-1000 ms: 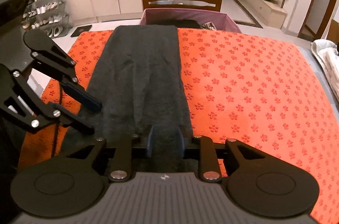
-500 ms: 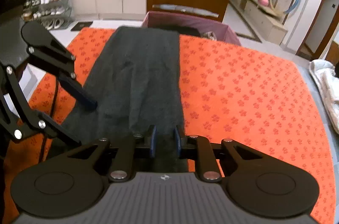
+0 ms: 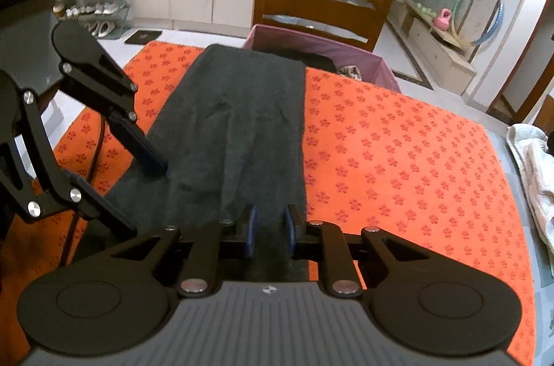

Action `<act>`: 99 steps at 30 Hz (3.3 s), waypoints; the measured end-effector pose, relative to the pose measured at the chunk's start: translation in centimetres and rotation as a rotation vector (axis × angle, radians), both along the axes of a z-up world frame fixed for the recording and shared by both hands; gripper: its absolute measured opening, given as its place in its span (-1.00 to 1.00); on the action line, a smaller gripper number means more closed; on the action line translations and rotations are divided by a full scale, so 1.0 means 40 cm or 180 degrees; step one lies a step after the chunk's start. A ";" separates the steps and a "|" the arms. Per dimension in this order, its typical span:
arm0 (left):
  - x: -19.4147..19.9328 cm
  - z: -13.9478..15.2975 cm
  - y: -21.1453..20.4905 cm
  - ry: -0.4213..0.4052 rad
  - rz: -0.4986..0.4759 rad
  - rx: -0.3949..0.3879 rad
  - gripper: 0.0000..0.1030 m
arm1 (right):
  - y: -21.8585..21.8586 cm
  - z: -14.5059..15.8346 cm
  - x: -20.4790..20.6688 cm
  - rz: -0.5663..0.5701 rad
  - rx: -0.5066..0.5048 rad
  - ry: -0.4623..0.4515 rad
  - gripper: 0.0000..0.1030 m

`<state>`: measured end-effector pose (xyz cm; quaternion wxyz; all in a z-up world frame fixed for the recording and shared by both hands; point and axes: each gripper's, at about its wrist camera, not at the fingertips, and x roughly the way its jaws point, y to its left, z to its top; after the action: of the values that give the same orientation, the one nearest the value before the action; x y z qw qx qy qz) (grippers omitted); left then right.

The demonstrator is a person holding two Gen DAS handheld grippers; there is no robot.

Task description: Fold clothes

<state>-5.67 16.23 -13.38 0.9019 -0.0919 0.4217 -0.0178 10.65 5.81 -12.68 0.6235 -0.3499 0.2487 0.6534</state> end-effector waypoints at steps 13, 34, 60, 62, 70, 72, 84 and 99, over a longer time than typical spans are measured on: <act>-0.004 -0.003 -0.001 -0.0039 0.0018 -0.0017 0.09 | -0.004 0.015 0.017 -0.0094 0.0035 0.0078 -0.98; 0.029 0.058 0.035 -0.0273 0.0237 -0.0151 0.02 | 0.014 -0.015 0.085 -0.0374 -0.0007 0.0134 -0.96; 0.128 0.013 -0.028 -0.0021 -0.0155 0.0078 -0.17 | -0.196 0.020 0.050 -0.0965 -0.0154 0.0164 -0.97; 0.114 0.015 -0.030 0.0022 -0.0183 0.0087 -0.17 | -0.191 0.011 0.064 -0.0982 -0.0176 0.0166 -0.98; 0.094 0.031 -0.049 0.0019 -0.0314 0.0112 -0.16 | -0.197 0.012 0.077 -0.1055 -0.0039 0.0337 -0.69; 0.101 0.035 -0.061 -0.0024 -0.0395 0.0095 -0.16 | -0.220 0.034 0.080 -0.1140 0.0003 0.0360 -0.67; 0.145 0.016 -0.116 -0.0018 -0.0752 0.0071 -0.15 | -0.350 0.041 0.018 -0.1384 -0.0154 0.0497 -0.55; 0.082 0.012 -0.111 0.0226 -0.0772 0.0157 -0.15 | -0.353 -0.008 0.009 -0.1385 -0.0263 0.0317 -0.98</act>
<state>-2.40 11.79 -12.91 0.8796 -0.0185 0.4616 -0.1131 11.01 -8.31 -13.00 0.7218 -0.2806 0.3754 0.5093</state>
